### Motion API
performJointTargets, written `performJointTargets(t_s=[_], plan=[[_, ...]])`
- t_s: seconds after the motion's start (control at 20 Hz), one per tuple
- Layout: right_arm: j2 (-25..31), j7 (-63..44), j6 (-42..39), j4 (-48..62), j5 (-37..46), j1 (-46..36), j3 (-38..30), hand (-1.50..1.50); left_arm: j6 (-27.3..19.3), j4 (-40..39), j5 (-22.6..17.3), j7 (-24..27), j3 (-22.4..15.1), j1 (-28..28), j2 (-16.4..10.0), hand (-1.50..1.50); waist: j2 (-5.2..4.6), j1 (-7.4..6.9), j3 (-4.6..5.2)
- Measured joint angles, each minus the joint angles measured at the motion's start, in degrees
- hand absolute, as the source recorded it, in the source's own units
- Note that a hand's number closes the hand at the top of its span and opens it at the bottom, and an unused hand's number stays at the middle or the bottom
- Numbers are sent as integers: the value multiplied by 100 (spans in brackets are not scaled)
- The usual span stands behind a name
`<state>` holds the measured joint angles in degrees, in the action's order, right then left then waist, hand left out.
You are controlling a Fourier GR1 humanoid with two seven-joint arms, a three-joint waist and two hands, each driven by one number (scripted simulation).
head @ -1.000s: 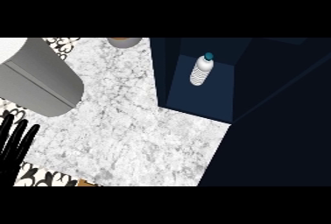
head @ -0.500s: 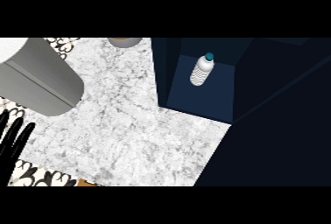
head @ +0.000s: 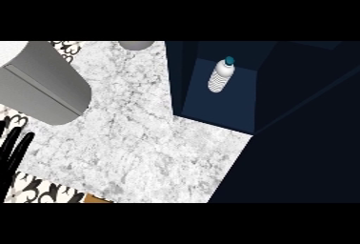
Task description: Pick up the bottled water, place it into the cabinet and close the cabinet
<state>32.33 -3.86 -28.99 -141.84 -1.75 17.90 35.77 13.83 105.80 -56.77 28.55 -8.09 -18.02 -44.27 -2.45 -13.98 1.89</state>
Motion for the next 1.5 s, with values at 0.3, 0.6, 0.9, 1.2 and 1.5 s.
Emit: performJointTargets(t_s=[0.3, 0.6, 0.9, 1.2, 1.5], plan=[[-161, 3, -39, 138, -302, -4, -8, 150, 88, 18, -34, -1, 59, 89, -44, -150, -126, -167, -9], [-392, -120, -9, 294, -665, -81, -37, 150, 151, 11, -67, -21, 100, 137, -88, -150, -168, -244, -13], [-727, -473, 126, 479, -853, -592, -163, 150, 211, -70, -94, -41, 117, 145, -104, -150, -134, -213, -15], [-888, -1053, 104, 869, -967, -1435, -386, 150, 256, -137, -143, -80, 148, 181, -133, -150, -97, -190, -21], [-1180, -1620, 235, 1691, -1143, -2315, -756, 150, 294, -202, -195, -111, 183, 187, -151, -150, -82, -162, -53]])
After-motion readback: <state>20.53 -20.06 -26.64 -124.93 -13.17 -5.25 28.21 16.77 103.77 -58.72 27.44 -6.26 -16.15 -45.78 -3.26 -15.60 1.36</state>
